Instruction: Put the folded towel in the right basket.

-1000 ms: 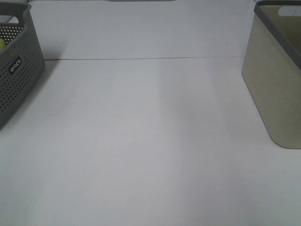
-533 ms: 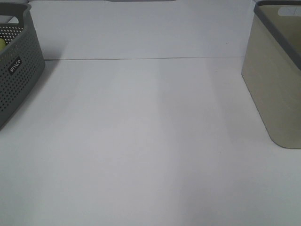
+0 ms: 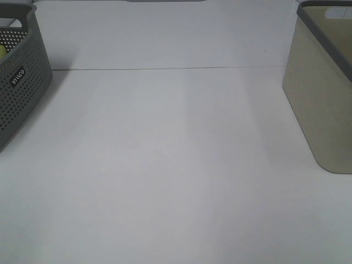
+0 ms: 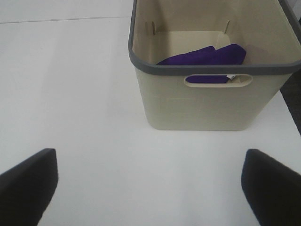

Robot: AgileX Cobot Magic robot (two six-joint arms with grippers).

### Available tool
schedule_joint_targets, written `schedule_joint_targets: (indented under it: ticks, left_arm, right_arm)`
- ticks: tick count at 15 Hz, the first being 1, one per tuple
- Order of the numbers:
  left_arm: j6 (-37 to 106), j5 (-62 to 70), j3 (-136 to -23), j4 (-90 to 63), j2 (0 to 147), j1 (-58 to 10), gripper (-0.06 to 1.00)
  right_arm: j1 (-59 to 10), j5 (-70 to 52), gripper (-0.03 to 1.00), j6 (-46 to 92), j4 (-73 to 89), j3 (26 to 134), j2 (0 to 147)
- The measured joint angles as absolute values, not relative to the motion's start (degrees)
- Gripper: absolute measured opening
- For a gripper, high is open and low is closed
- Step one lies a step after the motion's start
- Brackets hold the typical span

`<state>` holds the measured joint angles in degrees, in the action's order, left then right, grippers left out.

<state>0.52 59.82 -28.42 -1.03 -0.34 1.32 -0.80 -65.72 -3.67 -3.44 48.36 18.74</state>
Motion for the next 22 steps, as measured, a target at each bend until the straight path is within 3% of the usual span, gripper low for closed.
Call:
schedule_joint_targets:
  ticks: [6,22]
  left_arm:
    - [0.52,59.82,-28.42,-1.03,-0.34,1.32,0.99]
    - [0.52,59.82,-28.42,-1.03,-0.34,1.32,0.99]
  right_arm:
    - [-0.8,-63.08,0.96,-1.09,-2.46,30.14,-0.23]
    - [-0.8,-60.96,0.96,1.89,0.46,28.76,-0.23]
